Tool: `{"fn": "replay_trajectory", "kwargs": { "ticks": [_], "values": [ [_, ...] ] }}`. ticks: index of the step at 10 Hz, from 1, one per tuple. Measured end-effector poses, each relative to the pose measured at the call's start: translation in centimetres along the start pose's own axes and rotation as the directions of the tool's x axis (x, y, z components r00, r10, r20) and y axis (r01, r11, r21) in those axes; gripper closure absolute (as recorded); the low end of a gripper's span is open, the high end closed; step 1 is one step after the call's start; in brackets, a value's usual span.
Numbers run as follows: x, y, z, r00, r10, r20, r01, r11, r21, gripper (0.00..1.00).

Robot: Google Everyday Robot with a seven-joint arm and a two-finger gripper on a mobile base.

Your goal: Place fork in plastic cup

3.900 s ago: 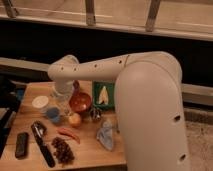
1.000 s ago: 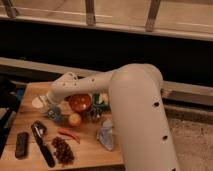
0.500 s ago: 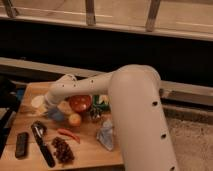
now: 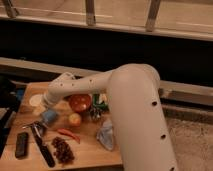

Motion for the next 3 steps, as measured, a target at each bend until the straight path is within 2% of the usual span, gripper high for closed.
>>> {"fn": "replay_trajectory", "kwargs": {
  "ticks": [1, 3],
  "values": [
    [-0.64, -0.28, -1.13, 1.0, 0.001, 0.003, -0.001, 1.0, 0.024, 0.22],
    [-0.57, -0.54, -1.4, 1.0, 0.004, 0.002, -0.004, 0.999, 0.032, 0.22]
  ]
}}
